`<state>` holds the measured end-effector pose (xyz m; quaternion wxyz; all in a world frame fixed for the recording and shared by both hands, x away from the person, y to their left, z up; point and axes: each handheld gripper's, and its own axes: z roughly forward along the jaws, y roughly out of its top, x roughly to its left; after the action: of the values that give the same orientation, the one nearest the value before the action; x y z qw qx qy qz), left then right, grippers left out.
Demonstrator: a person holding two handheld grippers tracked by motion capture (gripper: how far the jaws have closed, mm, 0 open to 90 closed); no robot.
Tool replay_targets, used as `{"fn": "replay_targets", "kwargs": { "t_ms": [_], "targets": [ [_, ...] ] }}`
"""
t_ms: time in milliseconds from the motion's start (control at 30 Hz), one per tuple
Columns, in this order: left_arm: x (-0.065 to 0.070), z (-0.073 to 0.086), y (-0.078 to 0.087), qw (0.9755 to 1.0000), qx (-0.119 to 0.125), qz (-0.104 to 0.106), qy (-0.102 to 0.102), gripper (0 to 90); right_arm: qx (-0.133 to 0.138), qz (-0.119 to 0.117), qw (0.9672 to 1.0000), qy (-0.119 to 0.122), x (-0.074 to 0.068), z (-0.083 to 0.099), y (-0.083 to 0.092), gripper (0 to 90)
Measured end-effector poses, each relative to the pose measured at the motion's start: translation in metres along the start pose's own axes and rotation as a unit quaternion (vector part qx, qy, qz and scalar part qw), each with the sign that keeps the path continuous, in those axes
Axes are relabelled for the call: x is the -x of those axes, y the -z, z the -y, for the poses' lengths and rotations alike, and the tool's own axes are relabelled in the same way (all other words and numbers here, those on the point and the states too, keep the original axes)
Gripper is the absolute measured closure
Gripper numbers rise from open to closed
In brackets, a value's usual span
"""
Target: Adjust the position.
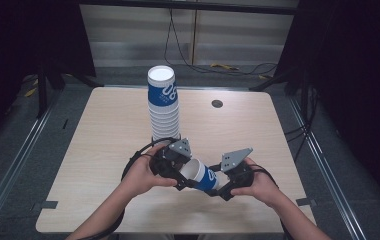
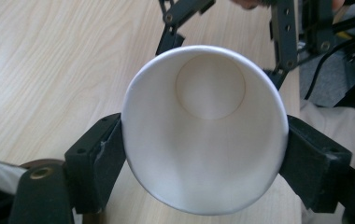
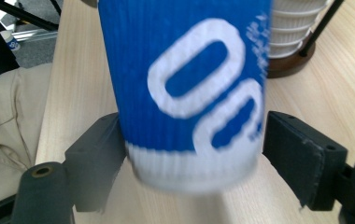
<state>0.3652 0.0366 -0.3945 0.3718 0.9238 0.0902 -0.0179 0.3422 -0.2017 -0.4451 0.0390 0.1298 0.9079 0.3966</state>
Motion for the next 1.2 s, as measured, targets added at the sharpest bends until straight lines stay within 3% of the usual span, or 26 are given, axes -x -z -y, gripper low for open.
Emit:
{"fn": "replay_targets", "kwargs": {
  "t_ms": [567,700,833,967,1067,1133,1200],
  "targets": [
    [-0.001,0.008,0.008,0.9985,-0.052,-0.016,0.006,20.9,-0.012,0.010,0.9999,-0.007,0.001,0.002,0.006,16.4],
    [-0.002,0.007,0.006,0.9964,-0.081,-0.027,0.003,20.5,-0.016,0.013,0.9997,-0.010,0.003,0.004,0.007,15.9],
    [-0.002,0.004,0.002,0.9945,-0.102,-0.024,0.001,20.1,-0.020,0.019,0.9995,-0.013,0.004,0.006,0.007,15.9],
    [-0.001,-0.001,-0.005,0.9919,-0.123,-0.027,-0.014,19.7,-0.022,0.017,0.9995,-0.015,0.003,0.007,0.008,15.9],
    [-0.001,-0.004,-0.008,0.9911,-0.128,-0.025,-0.027,19.3,-0.020,0.017,0.9996,-0.011,0.004,0.008,0.010,15.9],
    [0.001,-0.005,-0.012,0.9908,-0.132,-0.023,-0.021,19.2,-0.023,0.019,0.9994,-0.014,0.004,0.009,0.012,15.9],
    [0.001,-0.007,-0.015,0.9896,-0.139,-0.022,-0.029,19.0,-0.023,0.022,0.9994,-0.017,0.004,0.010,0.013,15.8]
  ]
}}
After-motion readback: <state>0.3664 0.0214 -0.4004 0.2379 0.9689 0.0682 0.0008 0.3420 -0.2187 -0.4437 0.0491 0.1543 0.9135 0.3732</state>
